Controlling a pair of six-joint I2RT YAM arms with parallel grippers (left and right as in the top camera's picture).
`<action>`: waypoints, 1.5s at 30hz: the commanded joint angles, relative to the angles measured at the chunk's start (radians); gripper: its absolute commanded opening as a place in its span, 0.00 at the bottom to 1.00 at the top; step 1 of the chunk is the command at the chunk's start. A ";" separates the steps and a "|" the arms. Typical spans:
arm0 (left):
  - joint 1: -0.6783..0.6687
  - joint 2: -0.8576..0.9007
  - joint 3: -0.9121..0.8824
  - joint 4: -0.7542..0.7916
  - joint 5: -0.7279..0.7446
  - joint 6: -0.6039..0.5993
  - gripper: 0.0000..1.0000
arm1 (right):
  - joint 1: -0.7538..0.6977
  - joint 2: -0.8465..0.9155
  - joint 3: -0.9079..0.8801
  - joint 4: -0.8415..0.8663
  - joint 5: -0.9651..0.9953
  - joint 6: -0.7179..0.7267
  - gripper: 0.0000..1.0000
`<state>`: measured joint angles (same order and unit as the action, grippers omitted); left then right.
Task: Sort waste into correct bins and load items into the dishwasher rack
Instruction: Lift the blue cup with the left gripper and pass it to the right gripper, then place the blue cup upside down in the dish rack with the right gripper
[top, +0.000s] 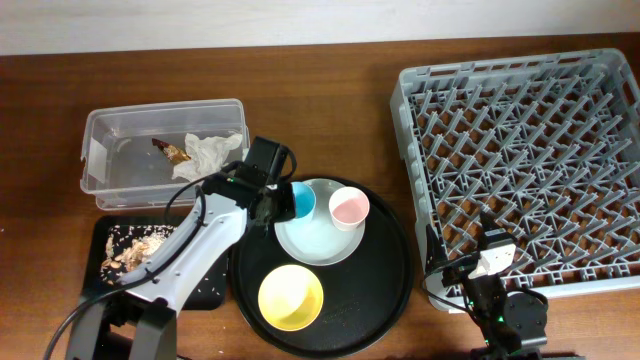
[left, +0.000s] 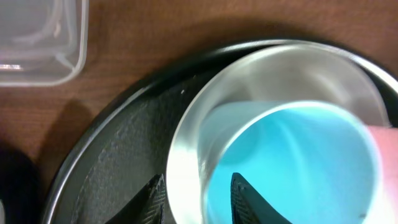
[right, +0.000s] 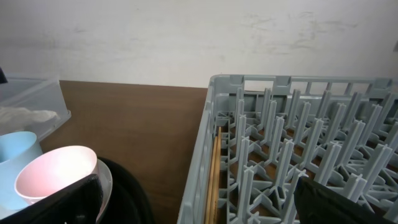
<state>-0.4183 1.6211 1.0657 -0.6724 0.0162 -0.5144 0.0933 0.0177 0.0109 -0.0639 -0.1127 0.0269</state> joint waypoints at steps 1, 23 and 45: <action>0.000 -0.016 -0.018 0.002 0.014 0.023 0.26 | -0.002 -0.005 -0.005 -0.004 0.002 0.008 0.99; 0.265 -0.483 0.114 0.257 1.320 0.074 0.00 | -0.002 0.853 1.187 -0.777 -1.007 0.033 0.99; 0.046 -0.325 0.114 0.543 1.360 0.048 0.00 | 0.122 1.005 1.183 -0.507 -1.083 0.031 0.56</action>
<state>-0.3634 1.3006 1.1736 -0.1036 1.3491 -0.4641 0.2111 1.0203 1.1809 -0.6449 -1.2320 0.0761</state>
